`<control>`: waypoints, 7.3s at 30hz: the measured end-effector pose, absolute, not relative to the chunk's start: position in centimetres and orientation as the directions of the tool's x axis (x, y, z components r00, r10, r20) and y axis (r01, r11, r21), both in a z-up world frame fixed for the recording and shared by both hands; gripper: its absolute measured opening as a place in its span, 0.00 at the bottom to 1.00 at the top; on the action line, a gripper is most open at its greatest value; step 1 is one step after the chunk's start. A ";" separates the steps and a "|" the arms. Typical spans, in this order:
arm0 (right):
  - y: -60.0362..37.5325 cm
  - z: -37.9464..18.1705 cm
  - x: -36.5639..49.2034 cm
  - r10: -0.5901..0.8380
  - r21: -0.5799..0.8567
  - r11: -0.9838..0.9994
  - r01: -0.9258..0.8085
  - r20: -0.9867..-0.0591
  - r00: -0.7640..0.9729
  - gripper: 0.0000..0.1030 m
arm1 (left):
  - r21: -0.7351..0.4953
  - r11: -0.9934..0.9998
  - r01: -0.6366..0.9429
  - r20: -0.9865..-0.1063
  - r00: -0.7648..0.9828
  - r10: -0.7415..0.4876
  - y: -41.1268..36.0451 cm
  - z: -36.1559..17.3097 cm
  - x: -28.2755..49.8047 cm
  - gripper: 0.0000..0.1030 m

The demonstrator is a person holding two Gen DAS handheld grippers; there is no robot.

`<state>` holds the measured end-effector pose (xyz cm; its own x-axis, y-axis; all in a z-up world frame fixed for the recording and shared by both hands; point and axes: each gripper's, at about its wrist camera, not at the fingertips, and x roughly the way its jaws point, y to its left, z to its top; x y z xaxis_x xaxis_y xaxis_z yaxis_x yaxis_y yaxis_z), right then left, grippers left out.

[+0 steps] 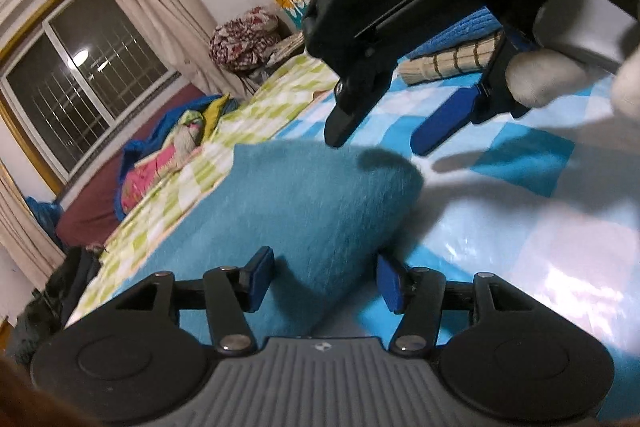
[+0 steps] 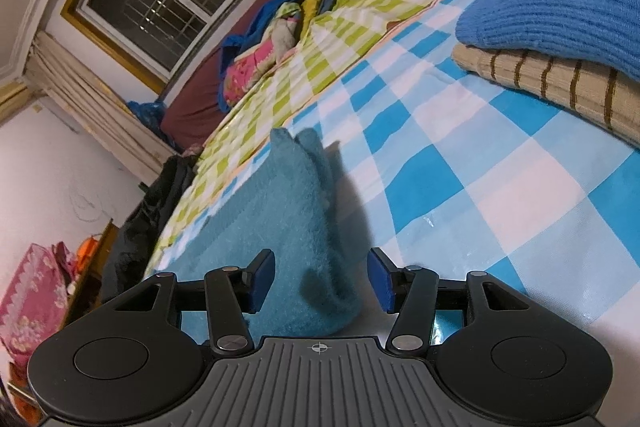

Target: Fold small clothes

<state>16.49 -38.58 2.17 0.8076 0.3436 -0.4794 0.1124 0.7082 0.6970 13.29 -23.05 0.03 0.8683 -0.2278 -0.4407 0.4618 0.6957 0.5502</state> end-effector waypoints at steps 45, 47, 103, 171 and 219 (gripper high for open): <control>-37.2 -0.8 29.9 0.567 0.842 0.533 0.090 -0.434 0.700 0.25 | 0.226 0.829 0.512 -0.389 0.827 -0.405 -17.5 4.6 14.6 0.25; -37.0 0.0 28.9 0.559 0.852 0.516 0.083 -0.409 0.721 0.25 | 0.191 0.838 0.511 -0.377 0.826 -0.418 -16.8 5.3 14.0 0.25; 2.4 6.1 33.1 0.398 0.443 0.891 -0.102 -0.653 0.644 0.28 | -0.448 0.887 0.110 -0.368 0.882 -0.295 19.3 2.2 18.6 0.24; 9.0 5.5 30.6 0.416 0.109 0.874 -0.473 -0.670 0.615 0.24 | -0.300 0.954 -0.019 -0.364 0.926 -0.096 22.5 3.6 18.7 0.37; 5.8 8.0 31.1 0.374 0.108 0.908 -0.404 -0.642 0.670 0.32 | -0.295 0.955 -0.038 -0.468 0.877 -0.109 22.9 1.4 20.9 0.40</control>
<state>31.12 5.81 8.02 0.6697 0.3741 -0.6416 -0.4041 0.9083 0.1079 20.90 22.87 1.37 0.8767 -0.1094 -0.4684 -0.0383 0.9548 -0.2948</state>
